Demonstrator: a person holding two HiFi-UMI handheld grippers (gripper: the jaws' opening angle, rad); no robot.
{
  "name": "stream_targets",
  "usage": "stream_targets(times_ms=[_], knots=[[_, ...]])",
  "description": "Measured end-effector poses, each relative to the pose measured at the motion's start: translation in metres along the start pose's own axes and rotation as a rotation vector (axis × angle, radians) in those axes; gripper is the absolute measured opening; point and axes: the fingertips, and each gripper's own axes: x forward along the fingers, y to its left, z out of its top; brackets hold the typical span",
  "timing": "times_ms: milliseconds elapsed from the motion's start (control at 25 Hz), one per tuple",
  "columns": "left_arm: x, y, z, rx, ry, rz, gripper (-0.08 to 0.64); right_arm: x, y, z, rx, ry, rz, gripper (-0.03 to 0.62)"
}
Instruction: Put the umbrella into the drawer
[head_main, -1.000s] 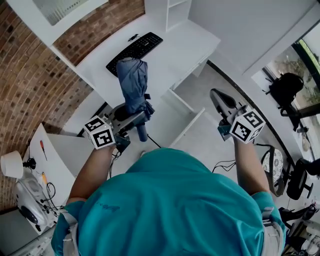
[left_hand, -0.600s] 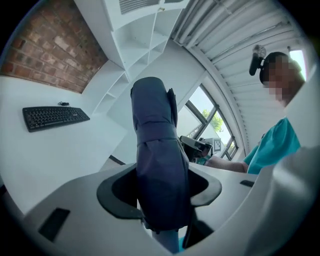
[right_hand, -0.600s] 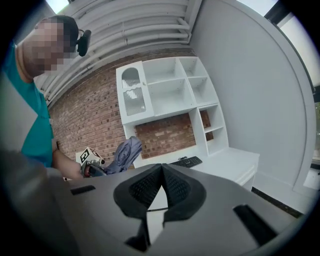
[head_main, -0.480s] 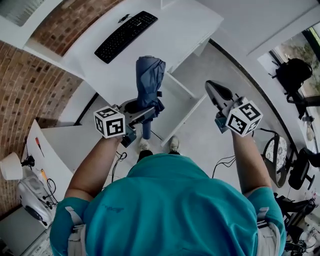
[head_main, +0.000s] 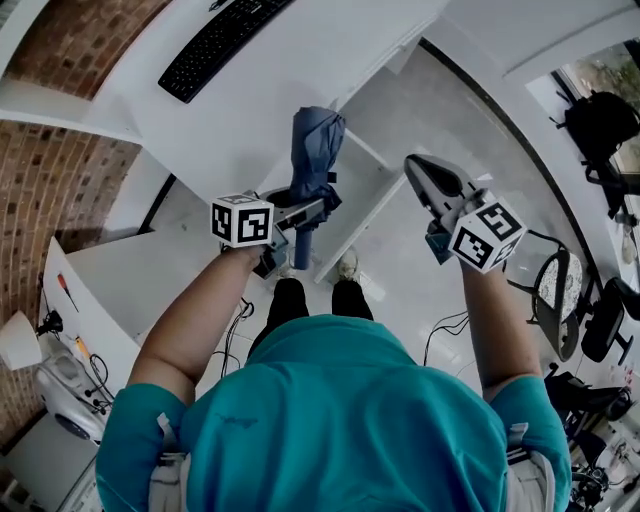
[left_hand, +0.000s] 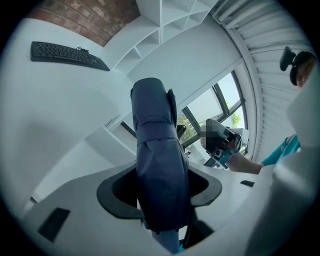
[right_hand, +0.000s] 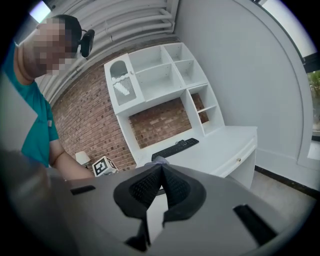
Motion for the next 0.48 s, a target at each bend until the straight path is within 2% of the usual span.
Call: stream_targets(times_ms=[240, 480], knots=[[0.036, 0.029, -0.023, -0.016, 0.069, 0.044, 0.239, 0.000, -0.010, -0.025, 0.027, 0.014, -0.003, 0.023], [0.061, 0.060, -0.041, -0.088, 0.082, 0.073, 0.239, 0.001, -0.020, -0.042, 0.049, 0.011, -0.013, 0.023]])
